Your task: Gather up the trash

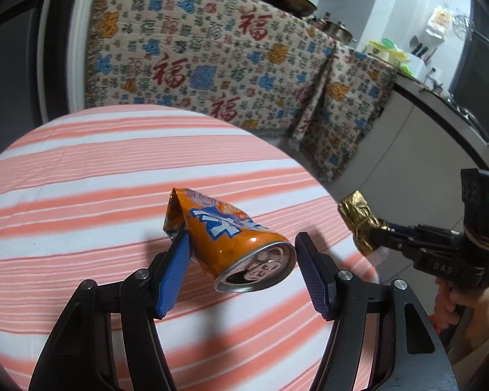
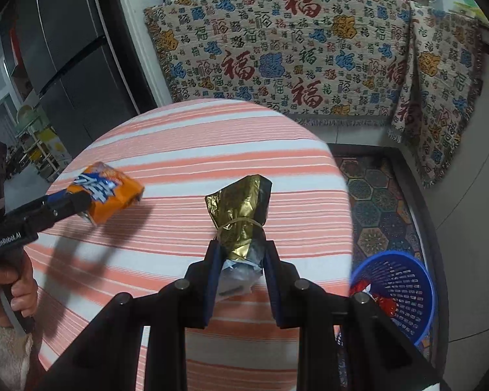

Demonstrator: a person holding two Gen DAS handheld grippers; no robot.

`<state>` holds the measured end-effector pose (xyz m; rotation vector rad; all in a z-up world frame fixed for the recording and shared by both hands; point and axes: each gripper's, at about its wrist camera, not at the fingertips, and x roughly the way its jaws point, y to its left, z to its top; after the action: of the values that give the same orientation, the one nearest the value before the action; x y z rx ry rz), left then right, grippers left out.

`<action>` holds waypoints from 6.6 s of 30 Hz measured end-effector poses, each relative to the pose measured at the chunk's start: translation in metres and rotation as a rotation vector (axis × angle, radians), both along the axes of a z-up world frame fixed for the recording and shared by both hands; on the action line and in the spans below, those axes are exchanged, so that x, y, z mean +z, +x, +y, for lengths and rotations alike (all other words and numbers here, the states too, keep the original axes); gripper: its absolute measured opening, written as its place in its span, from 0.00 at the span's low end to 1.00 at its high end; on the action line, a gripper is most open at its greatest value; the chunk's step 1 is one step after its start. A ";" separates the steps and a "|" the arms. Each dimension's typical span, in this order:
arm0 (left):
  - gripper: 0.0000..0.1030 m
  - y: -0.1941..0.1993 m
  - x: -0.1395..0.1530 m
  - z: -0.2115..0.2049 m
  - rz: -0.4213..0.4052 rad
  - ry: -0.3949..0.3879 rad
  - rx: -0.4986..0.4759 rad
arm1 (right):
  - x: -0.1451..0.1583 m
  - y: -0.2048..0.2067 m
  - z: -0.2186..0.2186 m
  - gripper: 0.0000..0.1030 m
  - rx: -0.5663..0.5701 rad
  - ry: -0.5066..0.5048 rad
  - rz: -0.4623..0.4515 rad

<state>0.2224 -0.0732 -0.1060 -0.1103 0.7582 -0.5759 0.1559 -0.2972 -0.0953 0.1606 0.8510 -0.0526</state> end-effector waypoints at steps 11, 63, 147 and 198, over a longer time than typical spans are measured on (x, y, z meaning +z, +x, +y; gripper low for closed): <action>0.64 -0.010 0.002 -0.067 0.004 0.025 -0.073 | 0.005 -0.033 -0.061 0.26 -0.087 0.015 -0.029; 0.93 -0.011 -0.079 -0.384 0.165 0.135 -0.413 | -0.138 -0.103 -0.349 0.72 -0.562 0.400 0.187; 0.99 -0.149 0.035 -0.285 -0.044 0.326 -0.265 | 0.042 -0.246 -0.133 0.99 -0.498 -0.096 0.082; 0.99 -0.147 0.030 -0.288 -0.030 0.336 -0.274 | 0.037 -0.248 -0.131 0.99 -0.500 -0.085 0.094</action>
<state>0.0753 -0.3610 -0.0755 0.3160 0.8374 -0.6992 -0.0920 -0.4284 -0.0581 0.2893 0.8842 -0.5678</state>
